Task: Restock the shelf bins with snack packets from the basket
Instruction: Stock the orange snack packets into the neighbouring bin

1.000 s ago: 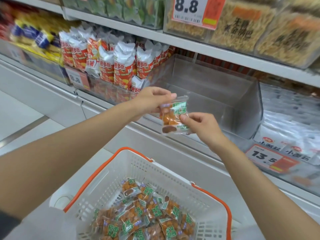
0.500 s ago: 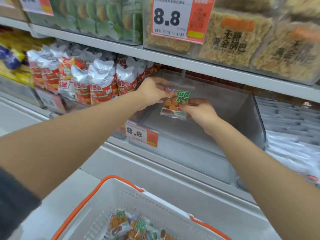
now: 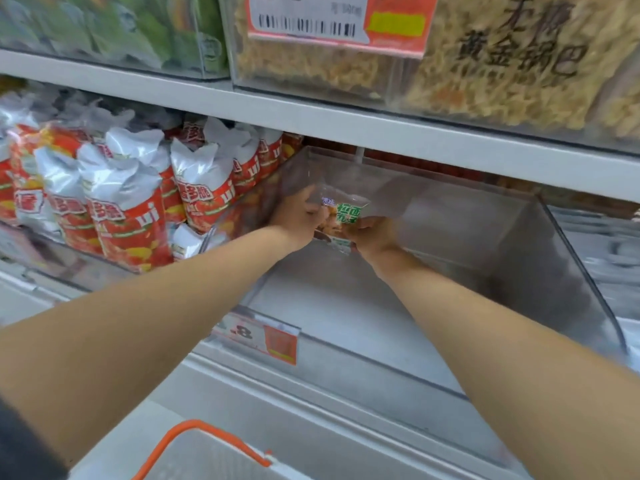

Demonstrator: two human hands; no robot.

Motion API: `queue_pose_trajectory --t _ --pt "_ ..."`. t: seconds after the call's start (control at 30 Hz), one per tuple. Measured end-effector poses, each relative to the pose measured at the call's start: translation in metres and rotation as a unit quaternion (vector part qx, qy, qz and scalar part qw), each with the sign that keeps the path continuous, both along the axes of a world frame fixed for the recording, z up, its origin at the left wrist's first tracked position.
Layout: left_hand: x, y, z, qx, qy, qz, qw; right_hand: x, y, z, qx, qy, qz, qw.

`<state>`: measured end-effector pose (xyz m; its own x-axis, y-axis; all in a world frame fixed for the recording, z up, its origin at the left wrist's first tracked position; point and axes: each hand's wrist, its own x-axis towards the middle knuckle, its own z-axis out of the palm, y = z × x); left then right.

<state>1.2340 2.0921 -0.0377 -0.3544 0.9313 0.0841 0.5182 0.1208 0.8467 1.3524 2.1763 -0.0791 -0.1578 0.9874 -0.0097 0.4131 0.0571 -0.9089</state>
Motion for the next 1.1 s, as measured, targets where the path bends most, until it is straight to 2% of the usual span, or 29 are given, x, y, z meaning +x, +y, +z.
queue_pose_trajectory --t 0.17,0.3,0.5,0.63,0.83,1.1 --pt "-0.005 0.006 -0.013 -0.019 0.027 0.010 0.999 -0.014 0.011 -0.009 0.027 -0.018 -0.057 0.998" --pt "-0.006 0.008 -0.015 -0.039 0.027 0.011 0.999 -0.019 0.009 -0.005 0.041 -0.043 -0.040 0.997" --pt "-0.003 0.004 -0.020 -0.069 -0.017 -0.005 0.997 -0.020 0.012 -0.010 0.005 0.037 -0.061 0.997" --pt "-0.003 0.005 -0.021 -0.080 -0.024 -0.011 0.996 -0.017 0.013 -0.018 -0.009 0.005 -0.053 0.999" --pt "-0.001 0.005 -0.022 -0.088 -0.028 -0.012 0.996 -0.020 0.011 -0.016 -0.003 0.031 -0.052 0.998" --pt "0.002 -0.001 -0.015 -0.109 0.026 -0.010 0.994 -0.012 0.011 -0.017 -0.046 0.005 -0.050 0.998"
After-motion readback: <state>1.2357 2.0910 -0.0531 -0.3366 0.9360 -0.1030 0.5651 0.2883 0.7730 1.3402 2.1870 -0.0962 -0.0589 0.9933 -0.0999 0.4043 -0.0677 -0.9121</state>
